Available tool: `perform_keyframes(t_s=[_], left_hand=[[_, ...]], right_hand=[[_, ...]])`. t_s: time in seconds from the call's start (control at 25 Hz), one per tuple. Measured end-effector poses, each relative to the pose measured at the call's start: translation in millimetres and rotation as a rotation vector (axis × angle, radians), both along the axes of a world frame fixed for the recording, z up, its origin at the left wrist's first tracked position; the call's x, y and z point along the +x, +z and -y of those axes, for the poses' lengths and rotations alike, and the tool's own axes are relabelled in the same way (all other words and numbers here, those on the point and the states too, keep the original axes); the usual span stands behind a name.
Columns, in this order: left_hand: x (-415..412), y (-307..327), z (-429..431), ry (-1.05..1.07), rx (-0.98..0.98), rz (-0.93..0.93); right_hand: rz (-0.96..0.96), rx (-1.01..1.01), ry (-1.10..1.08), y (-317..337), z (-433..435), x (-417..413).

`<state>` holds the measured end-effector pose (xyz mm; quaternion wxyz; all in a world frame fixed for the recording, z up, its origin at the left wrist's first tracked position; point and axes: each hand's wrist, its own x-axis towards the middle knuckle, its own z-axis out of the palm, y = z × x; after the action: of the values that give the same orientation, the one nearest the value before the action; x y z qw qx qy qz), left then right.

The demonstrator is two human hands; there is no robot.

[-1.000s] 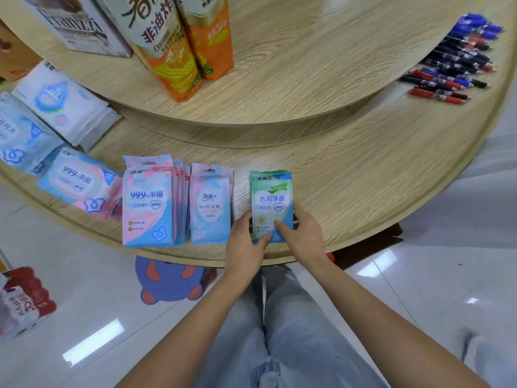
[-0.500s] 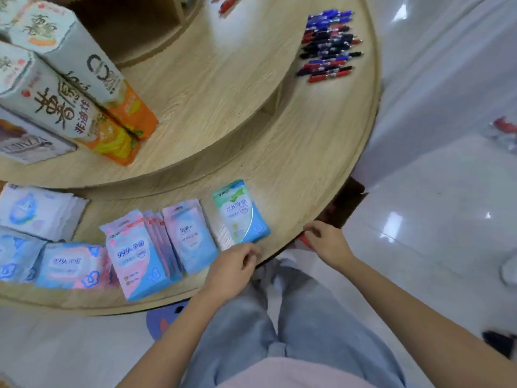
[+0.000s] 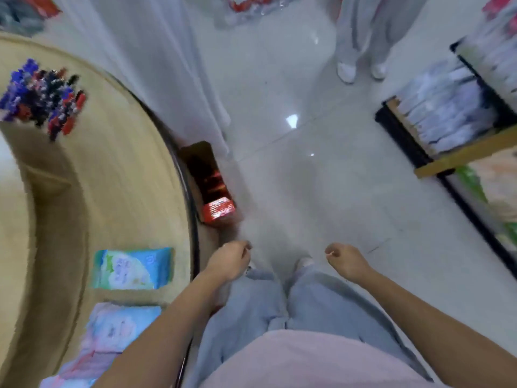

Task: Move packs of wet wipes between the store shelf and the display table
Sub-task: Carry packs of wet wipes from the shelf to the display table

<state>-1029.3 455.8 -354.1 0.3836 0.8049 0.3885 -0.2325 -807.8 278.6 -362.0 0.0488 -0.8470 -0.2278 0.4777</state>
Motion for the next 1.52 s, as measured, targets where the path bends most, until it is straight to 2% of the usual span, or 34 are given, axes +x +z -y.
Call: perform_keyframes(t_s=[0.2, 0.4, 0.48, 0.6, 0.84, 0.96, 1.28, 1.4, 1.52], left_hand=[[126.1, 8.9, 48.0, -0.388, 0.052, -0.021], [258.4, 8.9, 157.8, -0.605, 0.016, -0.053], [301.1, 9.7, 210.3, -0.624, -0.056, -0.015], [351.3, 13.7, 276.0, -0.545, -0.18, 0.038], [470.3, -2.0, 328.4, -0.748, -0.094, 0.035], [552.4, -4.0, 363.8, -0.87, -0.021, 0.03], [752.3, 39.7, 559.9, -1.258, -0.109, 0.145], [793.6, 40.5, 621.3, -1.225, -0.14, 0.18], [815.1, 31.8, 662.6, -1.161, -0.142, 0.184]], right_hand=[[-0.06, 0.046, -0.526, -0.9, 132.4, 30.6], [-0.135, 0.047, -0.889, 8.7, 274.2, 78.7], [-0.076, 0.044, -0.972, 12.7, 323.2, 112.3], [0.026, 0.087, -1.07, 27.5, 377.0, 170.8], [0.146, 0.258, -1.292, 44.6, 450.4, 266.1], [0.124, 0.243, -1.438, 39.6, 493.8, 283.2], [0.022, 0.072, -1.812, 20.7, 618.8, 282.2], [-0.024, 0.055, -1.893, 9.1, 666.3, 297.2], [-0.033, 0.08, -1.816, 1.0, 721.5, 346.3]])
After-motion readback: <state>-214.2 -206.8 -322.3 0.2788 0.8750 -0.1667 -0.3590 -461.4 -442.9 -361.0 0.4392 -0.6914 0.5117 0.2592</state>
